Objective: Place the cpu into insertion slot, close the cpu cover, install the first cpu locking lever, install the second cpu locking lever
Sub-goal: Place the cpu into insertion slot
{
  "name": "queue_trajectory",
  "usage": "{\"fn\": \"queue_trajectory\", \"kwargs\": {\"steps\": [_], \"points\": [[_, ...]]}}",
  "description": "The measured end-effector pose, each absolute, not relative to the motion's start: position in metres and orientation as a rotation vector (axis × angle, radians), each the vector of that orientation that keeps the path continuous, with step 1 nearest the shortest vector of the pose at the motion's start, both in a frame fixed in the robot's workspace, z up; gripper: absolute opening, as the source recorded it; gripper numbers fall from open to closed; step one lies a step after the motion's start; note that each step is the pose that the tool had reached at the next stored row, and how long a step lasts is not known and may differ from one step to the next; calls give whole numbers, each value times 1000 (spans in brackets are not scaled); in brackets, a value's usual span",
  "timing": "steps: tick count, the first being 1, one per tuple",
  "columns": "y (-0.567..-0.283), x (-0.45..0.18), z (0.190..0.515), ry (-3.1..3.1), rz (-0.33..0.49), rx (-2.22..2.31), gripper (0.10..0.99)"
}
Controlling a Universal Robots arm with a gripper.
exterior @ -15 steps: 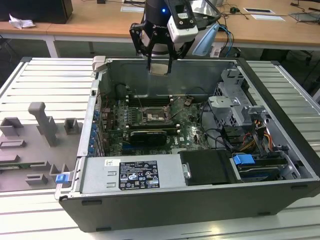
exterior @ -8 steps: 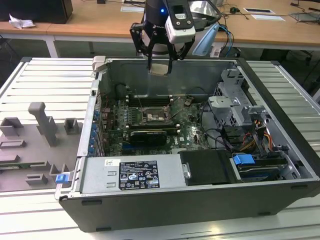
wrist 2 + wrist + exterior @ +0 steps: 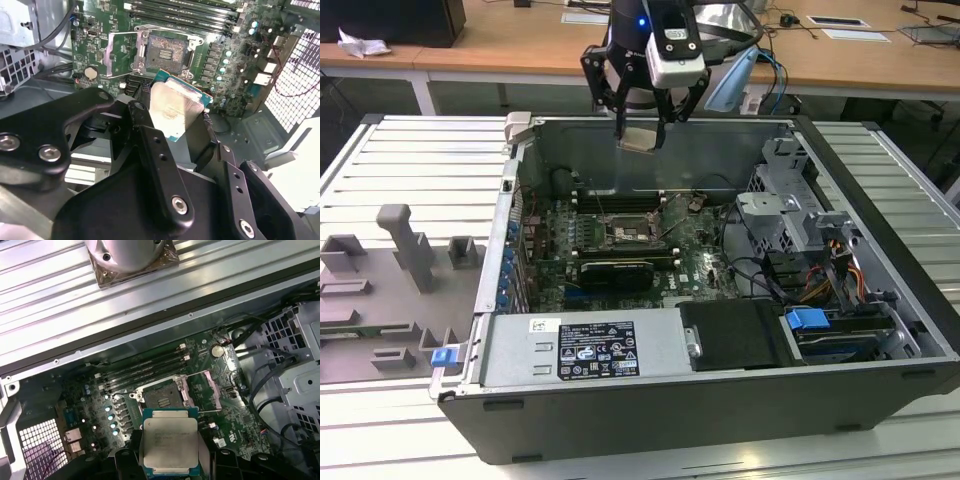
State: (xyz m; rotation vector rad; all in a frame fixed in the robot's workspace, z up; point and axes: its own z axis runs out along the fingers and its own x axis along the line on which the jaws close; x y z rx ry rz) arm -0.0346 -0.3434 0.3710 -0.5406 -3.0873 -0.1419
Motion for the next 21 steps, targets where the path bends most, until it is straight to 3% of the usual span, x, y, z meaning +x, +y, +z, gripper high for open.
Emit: {"fn": "queue_trajectory", "kwargs": {"steps": [21], "points": [[-343, -35, 368, -3042, -142, -782, 525]]}}
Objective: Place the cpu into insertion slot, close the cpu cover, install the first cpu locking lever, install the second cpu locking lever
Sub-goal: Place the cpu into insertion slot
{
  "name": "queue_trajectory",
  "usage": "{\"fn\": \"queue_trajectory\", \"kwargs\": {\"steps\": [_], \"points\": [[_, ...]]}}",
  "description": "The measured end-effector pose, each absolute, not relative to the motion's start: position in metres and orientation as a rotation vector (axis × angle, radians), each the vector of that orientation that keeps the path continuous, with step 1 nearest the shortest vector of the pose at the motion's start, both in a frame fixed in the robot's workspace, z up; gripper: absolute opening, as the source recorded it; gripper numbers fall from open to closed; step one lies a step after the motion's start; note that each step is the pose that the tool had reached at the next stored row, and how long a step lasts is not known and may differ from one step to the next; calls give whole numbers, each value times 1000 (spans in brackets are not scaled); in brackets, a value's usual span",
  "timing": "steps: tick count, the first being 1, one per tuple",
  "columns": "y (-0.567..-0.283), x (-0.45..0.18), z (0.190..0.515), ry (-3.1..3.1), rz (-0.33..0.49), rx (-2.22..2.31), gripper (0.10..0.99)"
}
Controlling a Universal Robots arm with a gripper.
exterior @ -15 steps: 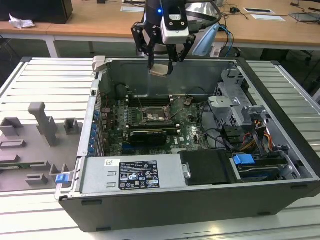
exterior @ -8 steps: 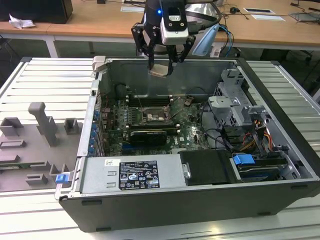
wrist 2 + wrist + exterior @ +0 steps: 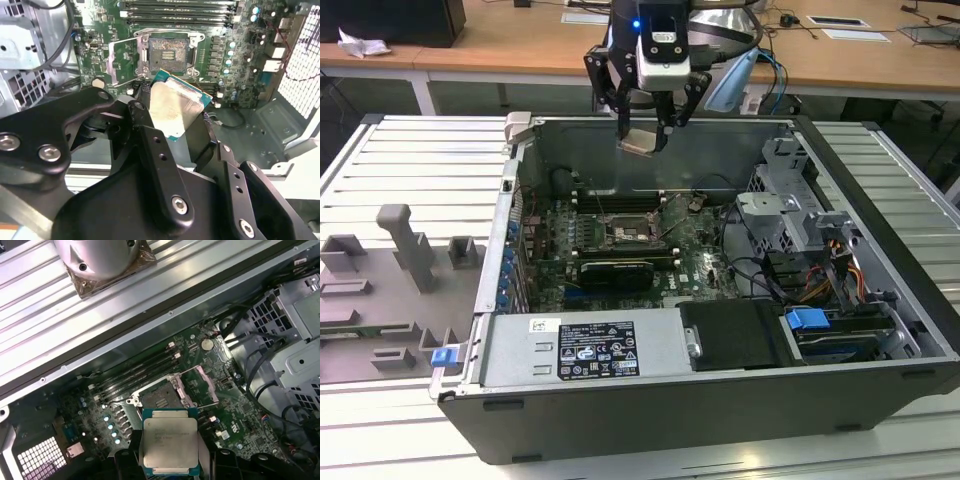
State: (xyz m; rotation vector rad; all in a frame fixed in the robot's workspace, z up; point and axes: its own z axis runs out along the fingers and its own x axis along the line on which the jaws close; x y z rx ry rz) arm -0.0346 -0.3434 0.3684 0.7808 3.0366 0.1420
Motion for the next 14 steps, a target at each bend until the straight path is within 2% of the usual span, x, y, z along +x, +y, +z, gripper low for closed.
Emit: {"fn": "queue_trajectory", "kwargs": {"steps": [14], "points": [[-343, -35, 367, 2976, 140, 969, 525]]}}
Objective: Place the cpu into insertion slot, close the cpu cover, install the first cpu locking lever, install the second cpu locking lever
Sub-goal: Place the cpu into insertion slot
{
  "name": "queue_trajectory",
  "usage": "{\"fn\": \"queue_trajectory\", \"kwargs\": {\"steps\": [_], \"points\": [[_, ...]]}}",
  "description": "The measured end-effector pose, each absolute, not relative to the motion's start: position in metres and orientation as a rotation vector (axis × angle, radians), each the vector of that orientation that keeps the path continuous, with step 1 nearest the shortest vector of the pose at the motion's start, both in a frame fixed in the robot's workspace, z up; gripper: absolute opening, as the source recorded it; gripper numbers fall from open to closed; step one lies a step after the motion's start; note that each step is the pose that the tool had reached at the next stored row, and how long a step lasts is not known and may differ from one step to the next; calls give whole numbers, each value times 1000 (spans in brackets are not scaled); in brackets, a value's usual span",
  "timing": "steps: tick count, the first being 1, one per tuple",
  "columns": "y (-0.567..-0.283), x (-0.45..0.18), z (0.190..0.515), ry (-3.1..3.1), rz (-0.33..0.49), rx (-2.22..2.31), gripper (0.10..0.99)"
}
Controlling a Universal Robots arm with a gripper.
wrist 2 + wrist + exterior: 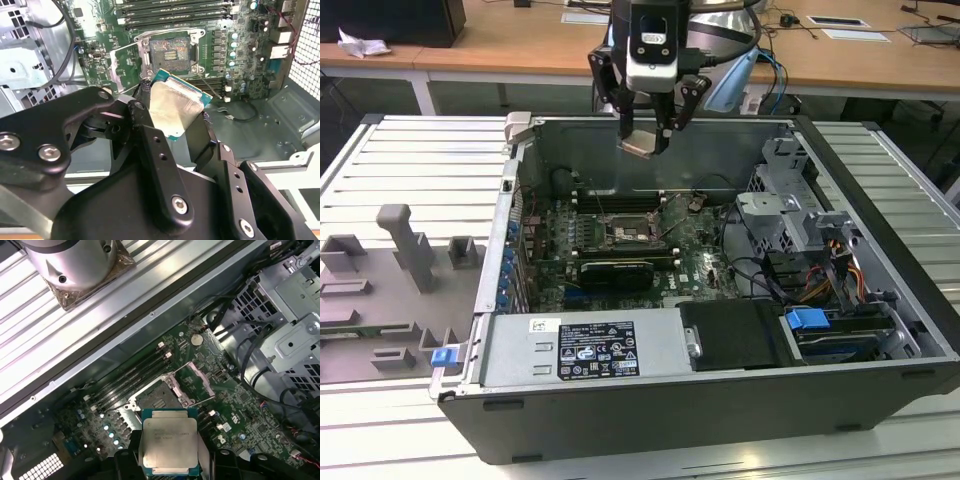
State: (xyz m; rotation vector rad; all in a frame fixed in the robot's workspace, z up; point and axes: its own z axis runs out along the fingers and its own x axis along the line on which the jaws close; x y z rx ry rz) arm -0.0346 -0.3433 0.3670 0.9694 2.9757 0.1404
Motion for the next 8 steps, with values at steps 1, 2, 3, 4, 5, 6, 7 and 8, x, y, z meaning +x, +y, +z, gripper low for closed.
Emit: {"fn": "queue_trajectory", "kwargs": {"steps": [1, 2, 3, 4, 5, 6, 7, 8], "points": [[-343, -35, 367, 2970, 140, 985, 525], [-343, -35, 367, 2966, 140, 997, 525], [-343, -35, 366, 2962, 140, 1008, 525], [-343, -35, 366, 2959, 140, 1014, 525], [-343, -35, 366, 2957, 140, 1021, 525], [-343, -35, 366, 2955, 140, 1027, 525], [-343, -35, 366, 2953, 140, 1032, 525], [-343, -35, 366, 2950, 140, 1038, 525]]}}
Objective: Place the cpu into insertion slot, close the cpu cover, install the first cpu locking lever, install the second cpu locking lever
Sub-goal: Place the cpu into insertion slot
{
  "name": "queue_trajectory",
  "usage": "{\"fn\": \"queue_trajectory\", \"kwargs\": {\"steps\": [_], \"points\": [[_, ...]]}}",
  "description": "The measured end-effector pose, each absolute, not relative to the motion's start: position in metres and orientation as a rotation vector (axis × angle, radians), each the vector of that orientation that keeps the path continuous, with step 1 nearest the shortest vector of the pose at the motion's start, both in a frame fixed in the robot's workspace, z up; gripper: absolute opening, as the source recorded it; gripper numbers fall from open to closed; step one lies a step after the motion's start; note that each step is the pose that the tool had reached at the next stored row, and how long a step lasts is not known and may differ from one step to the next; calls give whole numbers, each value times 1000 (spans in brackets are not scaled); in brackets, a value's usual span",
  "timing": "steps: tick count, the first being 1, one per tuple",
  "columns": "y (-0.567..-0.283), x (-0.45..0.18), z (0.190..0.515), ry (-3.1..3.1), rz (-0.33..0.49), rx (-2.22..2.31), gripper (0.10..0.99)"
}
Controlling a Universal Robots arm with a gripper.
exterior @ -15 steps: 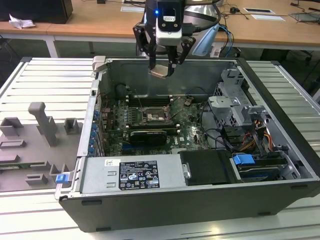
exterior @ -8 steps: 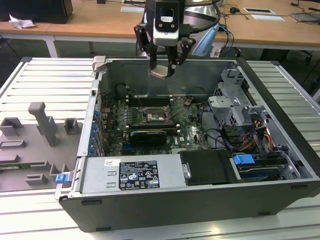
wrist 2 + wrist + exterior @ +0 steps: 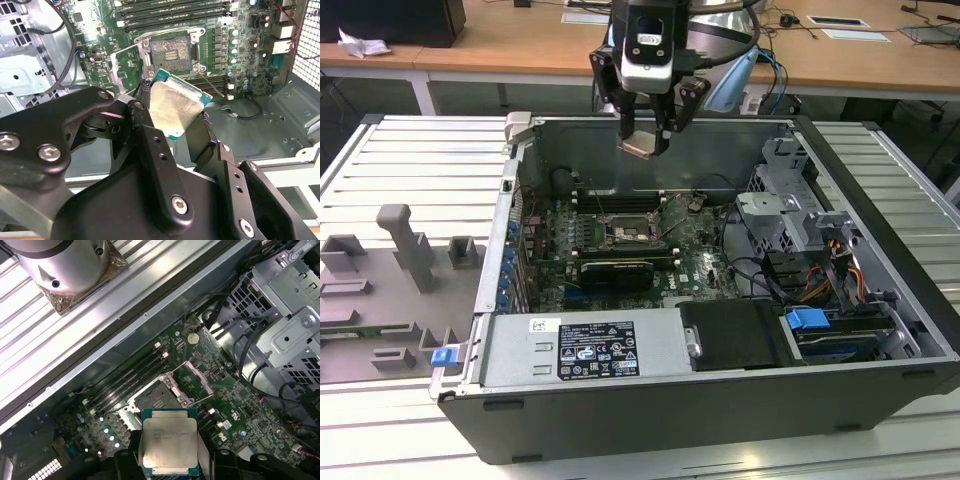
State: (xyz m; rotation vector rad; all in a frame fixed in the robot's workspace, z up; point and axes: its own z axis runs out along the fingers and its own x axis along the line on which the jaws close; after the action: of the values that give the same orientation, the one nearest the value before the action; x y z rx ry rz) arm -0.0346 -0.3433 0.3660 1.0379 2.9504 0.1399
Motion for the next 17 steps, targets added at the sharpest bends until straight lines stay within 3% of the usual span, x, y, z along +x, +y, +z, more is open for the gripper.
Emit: {"fn": "queue_trajectory", "kwargs": {"steps": [17], "points": [[-343, -35, 364, 2897, 139, 1168, 525]]}}
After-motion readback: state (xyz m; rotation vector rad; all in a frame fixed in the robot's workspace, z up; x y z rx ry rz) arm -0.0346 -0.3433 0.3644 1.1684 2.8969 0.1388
